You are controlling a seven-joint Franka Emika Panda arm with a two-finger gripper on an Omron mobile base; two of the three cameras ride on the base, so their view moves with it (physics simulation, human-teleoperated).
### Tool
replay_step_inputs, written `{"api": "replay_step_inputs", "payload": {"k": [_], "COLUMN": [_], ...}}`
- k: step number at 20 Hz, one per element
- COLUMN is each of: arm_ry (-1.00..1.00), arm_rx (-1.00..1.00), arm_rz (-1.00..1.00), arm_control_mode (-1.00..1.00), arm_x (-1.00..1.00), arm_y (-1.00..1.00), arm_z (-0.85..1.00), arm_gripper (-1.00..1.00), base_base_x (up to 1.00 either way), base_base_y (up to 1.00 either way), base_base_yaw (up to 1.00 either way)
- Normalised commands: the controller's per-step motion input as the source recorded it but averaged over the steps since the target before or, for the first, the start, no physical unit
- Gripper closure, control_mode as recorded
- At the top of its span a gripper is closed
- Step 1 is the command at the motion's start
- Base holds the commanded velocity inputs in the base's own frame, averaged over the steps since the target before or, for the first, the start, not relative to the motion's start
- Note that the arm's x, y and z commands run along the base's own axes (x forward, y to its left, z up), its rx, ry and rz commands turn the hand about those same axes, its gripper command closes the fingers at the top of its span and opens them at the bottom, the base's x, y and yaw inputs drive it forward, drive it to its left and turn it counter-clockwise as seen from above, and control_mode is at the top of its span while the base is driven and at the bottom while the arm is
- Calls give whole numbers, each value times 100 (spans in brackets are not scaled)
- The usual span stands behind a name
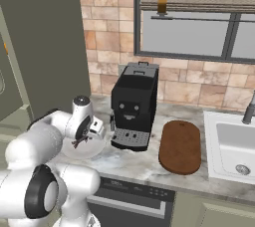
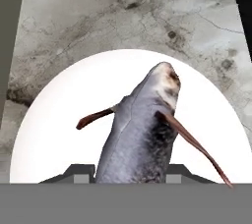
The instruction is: Pick the fish from the plate and place it on the cutting board. Then pick the condiment bottle from the cabinet and place it next to the cutting board.
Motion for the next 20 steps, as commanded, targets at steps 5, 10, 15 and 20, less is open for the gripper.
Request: {"api": "replay_step_inputs", "payload": {"k": [5,10,15,20], "arm_ry": [-9,-4,-5,-4], "arm_rx": [0,-1,0,0], "arm_rz": [0,-1,0,0], "arm_control_mode": [-100,-100,-100,-100], "arm_x": [-40,-36,-33,-28], "arm_y": [-34,-39,-46,-46], "arm_z": [38,31,31,39], "arm_gripper": [100,100,100,100], "base_base_x": [0,0,0,0], "base_base_y": [0,0,0,0], "base_base_yaw": [0,0,0,0]}}
